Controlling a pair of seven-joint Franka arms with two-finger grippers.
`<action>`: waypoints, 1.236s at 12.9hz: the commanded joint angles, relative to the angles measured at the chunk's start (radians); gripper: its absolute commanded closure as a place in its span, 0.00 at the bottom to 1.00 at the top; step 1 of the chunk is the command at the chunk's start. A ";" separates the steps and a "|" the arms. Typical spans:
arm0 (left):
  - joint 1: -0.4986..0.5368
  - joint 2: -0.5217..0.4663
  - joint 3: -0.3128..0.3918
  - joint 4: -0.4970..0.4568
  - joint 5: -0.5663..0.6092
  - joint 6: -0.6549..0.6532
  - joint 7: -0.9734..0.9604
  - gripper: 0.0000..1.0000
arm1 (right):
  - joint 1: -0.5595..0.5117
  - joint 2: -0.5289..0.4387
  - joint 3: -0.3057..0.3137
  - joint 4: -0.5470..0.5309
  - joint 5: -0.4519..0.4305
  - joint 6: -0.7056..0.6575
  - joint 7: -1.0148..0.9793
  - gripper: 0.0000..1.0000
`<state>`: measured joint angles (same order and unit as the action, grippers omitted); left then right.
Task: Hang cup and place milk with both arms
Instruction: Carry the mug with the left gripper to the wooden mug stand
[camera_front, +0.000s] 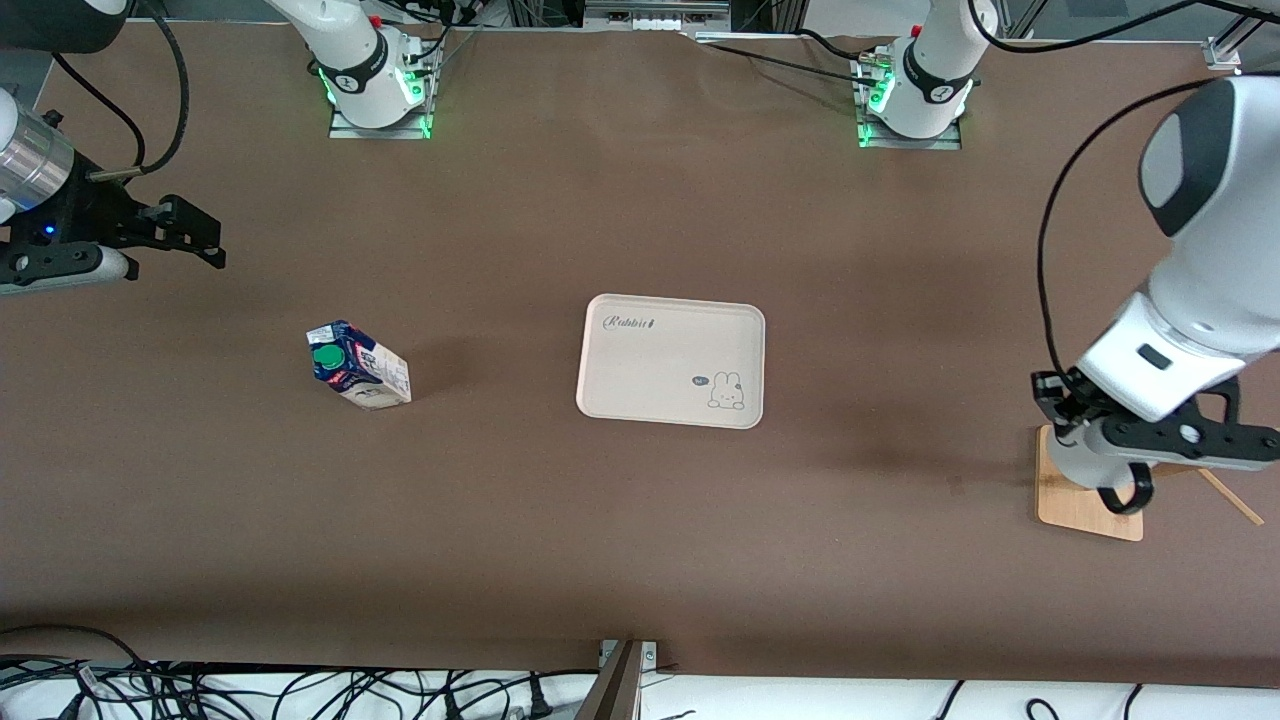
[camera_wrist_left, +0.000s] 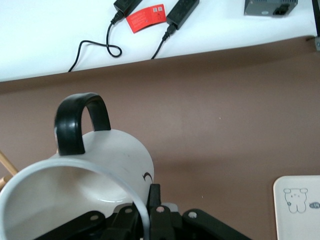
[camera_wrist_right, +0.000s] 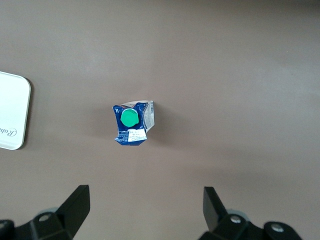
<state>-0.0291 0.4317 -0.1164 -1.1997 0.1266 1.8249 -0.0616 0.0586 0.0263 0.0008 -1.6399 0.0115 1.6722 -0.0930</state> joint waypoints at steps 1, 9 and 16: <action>0.018 -0.077 0.068 -0.138 -0.164 0.082 0.025 1.00 | -0.011 0.009 0.013 0.028 -0.004 -0.006 0.001 0.00; 0.047 -0.077 0.149 -0.213 -0.331 0.073 0.034 1.00 | -0.008 0.007 0.013 0.028 -0.001 -0.005 0.002 0.00; 0.060 -0.085 0.224 -0.215 -0.393 0.031 0.097 1.00 | -0.008 0.009 0.013 0.028 -0.001 -0.005 0.002 0.00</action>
<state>0.0258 0.3773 0.0821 -1.3782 -0.2195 1.8613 -0.0129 0.0586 0.0271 0.0040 -1.6342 0.0115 1.6745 -0.0930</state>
